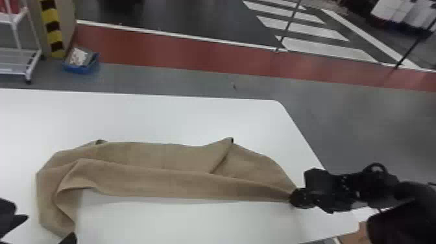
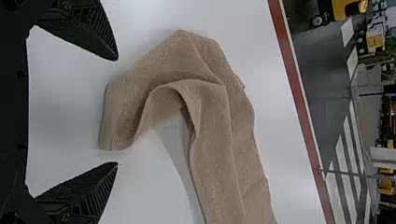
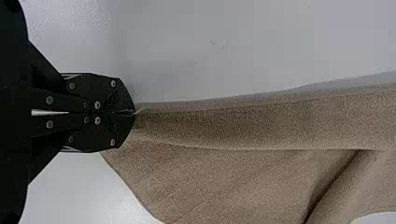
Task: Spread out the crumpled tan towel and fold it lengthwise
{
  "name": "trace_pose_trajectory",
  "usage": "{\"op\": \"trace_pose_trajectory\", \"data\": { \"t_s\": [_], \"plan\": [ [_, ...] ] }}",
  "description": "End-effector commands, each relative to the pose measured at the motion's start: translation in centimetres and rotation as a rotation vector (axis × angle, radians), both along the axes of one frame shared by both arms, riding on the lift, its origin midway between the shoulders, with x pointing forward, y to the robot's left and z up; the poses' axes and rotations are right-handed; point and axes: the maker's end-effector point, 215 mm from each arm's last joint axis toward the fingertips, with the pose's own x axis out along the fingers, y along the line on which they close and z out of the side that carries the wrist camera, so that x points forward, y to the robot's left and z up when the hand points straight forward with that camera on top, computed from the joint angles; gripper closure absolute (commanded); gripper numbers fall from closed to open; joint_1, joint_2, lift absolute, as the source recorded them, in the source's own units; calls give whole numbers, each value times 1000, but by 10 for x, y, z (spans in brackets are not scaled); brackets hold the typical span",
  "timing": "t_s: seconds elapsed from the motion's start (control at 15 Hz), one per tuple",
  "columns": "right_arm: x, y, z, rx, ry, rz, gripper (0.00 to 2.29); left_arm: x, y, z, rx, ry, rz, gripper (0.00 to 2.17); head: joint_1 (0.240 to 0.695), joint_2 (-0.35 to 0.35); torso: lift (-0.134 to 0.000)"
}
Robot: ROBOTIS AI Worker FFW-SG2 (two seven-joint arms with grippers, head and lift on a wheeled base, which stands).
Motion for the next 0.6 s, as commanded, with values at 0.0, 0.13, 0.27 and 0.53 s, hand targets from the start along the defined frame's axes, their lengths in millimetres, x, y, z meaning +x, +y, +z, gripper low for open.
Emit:
{"op": "trace_pose_trajectory", "data": {
  "t_s": [0.0, 0.13, 0.27, 0.53],
  "plan": [
    [-6, 2, 3, 7, -1, -8, 2196, -1, -23, -1, -4, -14, -34, 107, 695, -350, -120],
    [-12, -4, 5, -2, 0, -18, 2196, -3, -32, -1, -9, -13, -53, 134, 695, -350, -120],
    [-13, -8, 6, -6, -1, -25, 2196, -5, -37, -3, -13, -6, -64, 147, 695, -350, -120],
    [-16, -5, 6, -6, 1, -21, 2192, -10, -40, -10, -15, 17, -73, 211, 695, -350, -120]
  ]
}}
